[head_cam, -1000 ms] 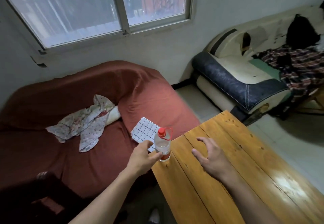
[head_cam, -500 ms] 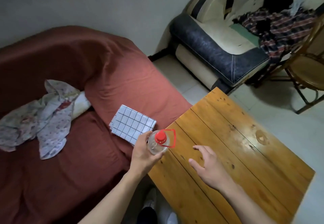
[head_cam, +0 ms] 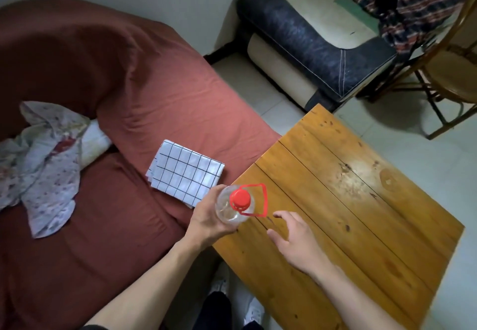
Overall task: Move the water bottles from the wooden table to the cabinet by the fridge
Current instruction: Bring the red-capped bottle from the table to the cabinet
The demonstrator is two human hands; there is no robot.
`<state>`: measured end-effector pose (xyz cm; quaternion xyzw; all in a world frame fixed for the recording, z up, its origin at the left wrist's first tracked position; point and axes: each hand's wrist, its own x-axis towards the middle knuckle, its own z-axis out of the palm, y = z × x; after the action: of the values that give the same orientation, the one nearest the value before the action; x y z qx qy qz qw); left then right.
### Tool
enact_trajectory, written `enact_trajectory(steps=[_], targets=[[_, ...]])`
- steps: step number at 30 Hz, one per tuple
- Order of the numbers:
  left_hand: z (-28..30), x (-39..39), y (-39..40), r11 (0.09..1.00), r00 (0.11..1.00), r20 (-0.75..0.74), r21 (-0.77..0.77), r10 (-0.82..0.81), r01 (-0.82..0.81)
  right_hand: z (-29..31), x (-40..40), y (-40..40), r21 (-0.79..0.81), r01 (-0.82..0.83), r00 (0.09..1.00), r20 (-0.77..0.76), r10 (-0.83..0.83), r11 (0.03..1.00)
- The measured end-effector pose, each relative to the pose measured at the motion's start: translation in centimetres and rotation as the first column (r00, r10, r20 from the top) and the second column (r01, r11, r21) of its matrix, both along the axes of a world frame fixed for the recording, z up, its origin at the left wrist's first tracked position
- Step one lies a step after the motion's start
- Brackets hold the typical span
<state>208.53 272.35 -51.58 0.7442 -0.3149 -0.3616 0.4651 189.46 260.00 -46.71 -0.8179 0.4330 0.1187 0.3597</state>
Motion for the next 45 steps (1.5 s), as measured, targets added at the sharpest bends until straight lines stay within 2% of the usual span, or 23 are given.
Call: enact_trajectory(steps=[7,14,22,30,38,42,45], targets=[[-0.9,0.1,0.0,0.997,0.999,0.017,-0.058,0.046,-0.045,-1.7,-0.2,-0.3,0.026,0.056,0.998,-0.015,-0.055,0.998],[-1.0,0.2,-0.5,0.995,0.998,0.06,-0.098,0.014,-0.008,-1.9,-1.3,-0.9,0.045,0.118,0.992,-0.043,-0.116,0.992],[3.2,-1.1,-1.8,0.984,0.993,0.108,-0.169,-0.047,0.065,0.1,-2.5,-2.2,0.037,0.223,0.975,0.009,-0.224,0.974],[15.6,-2.8,-4.3,0.965,0.98,0.189,-0.242,-0.052,0.098,9.0,-5.1,-4.7,-0.083,0.212,0.97,0.142,-0.199,0.974],[29.9,-5.0,-7.5,0.907,0.926,0.375,-0.377,-0.034,0.186,19.7,-9.3,-7.2,-0.212,0.246,0.941,0.288,-0.18,0.946],[36.1,-6.7,-9.2,0.899,0.872,0.489,-0.386,0.006,0.209,24.1,-11.6,-8.0,-0.242,0.304,0.899,0.392,-0.194,0.921],[39.4,-8.2,-10.3,0.876,0.861,0.509,-0.415,-0.001,0.246,26.1,-13.2,-8.6,-0.221,0.356,0.857,0.464,-0.223,0.908]])
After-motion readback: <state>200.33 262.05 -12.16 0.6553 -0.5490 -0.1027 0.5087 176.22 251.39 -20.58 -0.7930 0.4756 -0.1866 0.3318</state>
